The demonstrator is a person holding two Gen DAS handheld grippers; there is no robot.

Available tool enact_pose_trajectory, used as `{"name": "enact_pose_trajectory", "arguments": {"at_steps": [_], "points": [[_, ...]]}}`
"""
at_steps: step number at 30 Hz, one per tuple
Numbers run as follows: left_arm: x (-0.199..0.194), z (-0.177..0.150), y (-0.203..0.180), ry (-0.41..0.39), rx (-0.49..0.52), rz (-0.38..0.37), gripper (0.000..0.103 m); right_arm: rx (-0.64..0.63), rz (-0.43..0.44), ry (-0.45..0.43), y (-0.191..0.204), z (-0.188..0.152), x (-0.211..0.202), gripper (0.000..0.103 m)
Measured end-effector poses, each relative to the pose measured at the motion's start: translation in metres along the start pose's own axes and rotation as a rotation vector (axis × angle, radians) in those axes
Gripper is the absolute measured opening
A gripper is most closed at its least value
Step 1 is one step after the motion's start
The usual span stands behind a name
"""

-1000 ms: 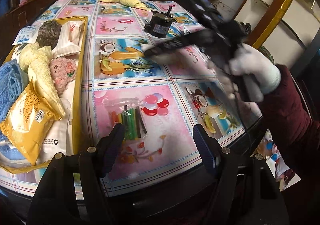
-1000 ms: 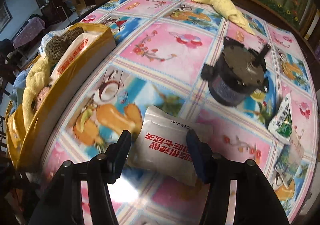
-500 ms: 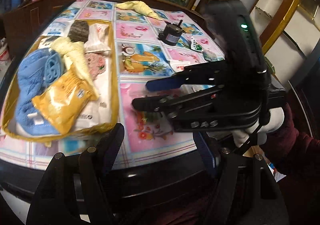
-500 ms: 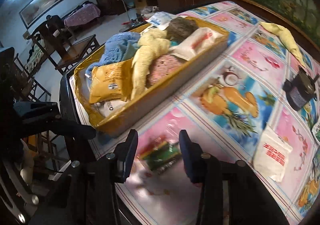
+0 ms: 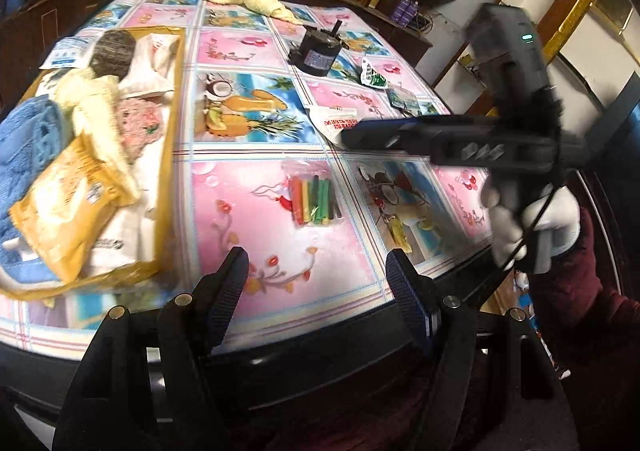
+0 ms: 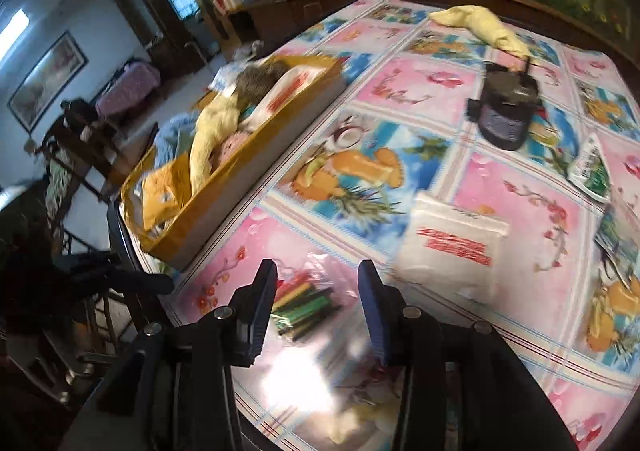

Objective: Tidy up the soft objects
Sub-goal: 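Lift the white packet with the right tool while the left tool grasps the coloured pencil bag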

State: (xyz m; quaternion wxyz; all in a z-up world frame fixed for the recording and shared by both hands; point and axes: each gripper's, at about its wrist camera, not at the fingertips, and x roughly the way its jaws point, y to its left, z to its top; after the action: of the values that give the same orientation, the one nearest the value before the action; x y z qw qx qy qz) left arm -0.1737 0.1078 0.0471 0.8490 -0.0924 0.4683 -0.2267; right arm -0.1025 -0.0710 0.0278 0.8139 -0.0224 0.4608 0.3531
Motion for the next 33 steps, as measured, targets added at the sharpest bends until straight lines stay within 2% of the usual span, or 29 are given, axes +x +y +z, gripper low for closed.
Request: {"name": "enact_pose_trajectory", "arguments": {"at_steps": [2, 5, 7, 11, 14, 18, 20, 22, 24, 26, 28, 30, 33], "points": [[0.011, 0.008, -0.004, 0.011, 0.009, -0.001, 0.071, 0.049, -0.052, -0.053, -0.022, -0.001, -0.015, 0.06], [0.029, 0.021, -0.01, 0.024, 0.028, 0.015, 0.071, 0.12, -0.096, -0.075, -0.056, 0.004, -0.021, 0.06], [0.045, 0.03, -0.016, 0.041, 0.055, 0.042, 0.071, 0.113, -0.115, -0.078, -0.066, 0.01, -0.016, 0.06], [0.078, 0.041, -0.02, 0.103, 0.089, 0.138, 0.071, -0.02, -0.114, -0.03, -0.06, 0.028, 0.01, 0.062], [0.087, 0.044, -0.024, 0.091, 0.116, 0.186, 0.071, -0.111, -0.126, 0.024, -0.059, 0.034, 0.024, 0.063], [0.089, 0.043, -0.02, 0.066, 0.116, 0.17, 0.071, -0.198, -0.109, 0.115, -0.056, 0.036, 0.05, 0.067], [0.089, 0.041, -0.019, 0.049, 0.132, 0.171, 0.068, -0.258, -0.108, 0.123, -0.05, 0.032, 0.051, 0.076], [0.088, 0.038, -0.021, 0.036, 0.162, 0.185, 0.065, -0.3, -0.104, 0.153, -0.042, 0.024, 0.052, 0.081], [0.091, 0.038, -0.024, 0.027, 0.189, 0.196, 0.063, -0.369, -0.143, 0.162, -0.032, 0.014, 0.054, 0.081], [0.089, 0.036, -0.025, 0.014, 0.199, 0.198, 0.055, -0.403, -0.162, 0.15, -0.026, 0.008, 0.053, 0.085], [0.086, 0.036, -0.022, 0.014, 0.18, 0.139, 0.026, -0.366, -0.157, 0.151, -0.031, 0.008, 0.053, 0.085], [0.084, 0.035, -0.02, 0.014, 0.168, 0.118, 0.024, -0.318, -0.163, 0.144, -0.039, 0.008, 0.051, 0.083], [0.082, 0.035, -0.017, 0.012, 0.152, 0.114, 0.022, -0.231, -0.156, 0.12, -0.049, 0.008, 0.043, 0.067]]}}
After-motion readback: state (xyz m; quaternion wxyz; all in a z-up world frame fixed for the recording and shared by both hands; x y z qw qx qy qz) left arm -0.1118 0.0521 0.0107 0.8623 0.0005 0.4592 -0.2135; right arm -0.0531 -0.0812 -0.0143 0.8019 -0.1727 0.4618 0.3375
